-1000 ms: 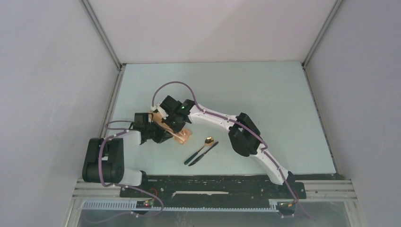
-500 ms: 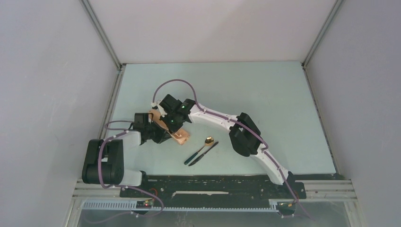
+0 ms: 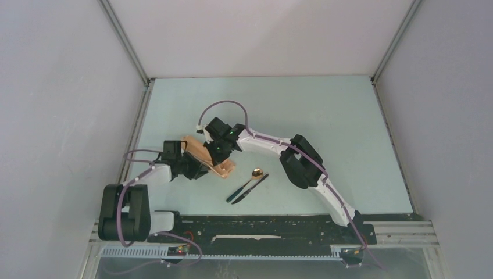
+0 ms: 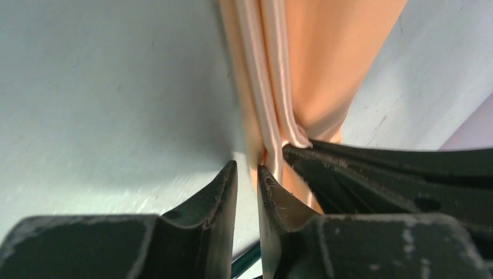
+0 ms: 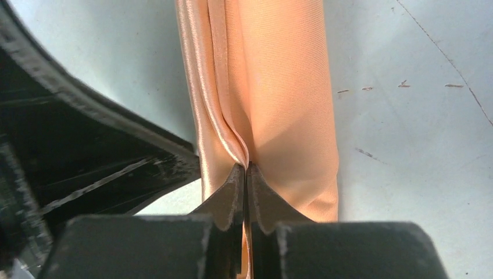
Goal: Fold the napkin into a case and place the utensils inside
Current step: Smooth out the smaller rectangle-folded napkin at the center of the board, then pick up the smaller rectangle-folded napkin from the center of the board.
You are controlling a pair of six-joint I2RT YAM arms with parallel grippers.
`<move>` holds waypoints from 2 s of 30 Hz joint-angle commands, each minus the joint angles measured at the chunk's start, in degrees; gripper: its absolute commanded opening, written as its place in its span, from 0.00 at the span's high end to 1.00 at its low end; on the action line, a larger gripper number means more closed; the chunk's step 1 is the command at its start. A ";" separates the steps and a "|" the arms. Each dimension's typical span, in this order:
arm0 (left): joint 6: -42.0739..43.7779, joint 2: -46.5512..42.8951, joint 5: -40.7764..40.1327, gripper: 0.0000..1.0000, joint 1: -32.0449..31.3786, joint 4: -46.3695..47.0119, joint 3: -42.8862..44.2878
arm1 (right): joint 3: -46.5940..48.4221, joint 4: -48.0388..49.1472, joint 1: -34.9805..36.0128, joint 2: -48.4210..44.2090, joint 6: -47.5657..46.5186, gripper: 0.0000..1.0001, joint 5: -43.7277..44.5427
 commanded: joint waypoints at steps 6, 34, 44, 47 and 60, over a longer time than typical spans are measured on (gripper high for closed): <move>6.38 -13.99 -2.39 0.75 6.11 -14.41 7.36 | -2.91 3.37 -0.74 -1.26 1.74 0.93 -2.67; 10.41 16.22 4.84 1.00 8.75 1.28 10.87 | -5.63 12.27 -5.12 -8.16 12.63 0.47 -22.72; 11.47 16.77 6.16 1.00 9.43 0.03 11.64 | -12.93 26.97 -7.11 -2.04 20.41 0.57 -28.14; 11.61 16.90 6.44 1.00 9.46 -0.08 11.96 | -20.24 32.17 -7.03 -2.98 21.26 0.59 -28.72; 14.32 17.26 8.04 0.99 9.53 -4.59 16.21 | -17.98 12.68 1.77 -15.76 -8.80 0.36 1.26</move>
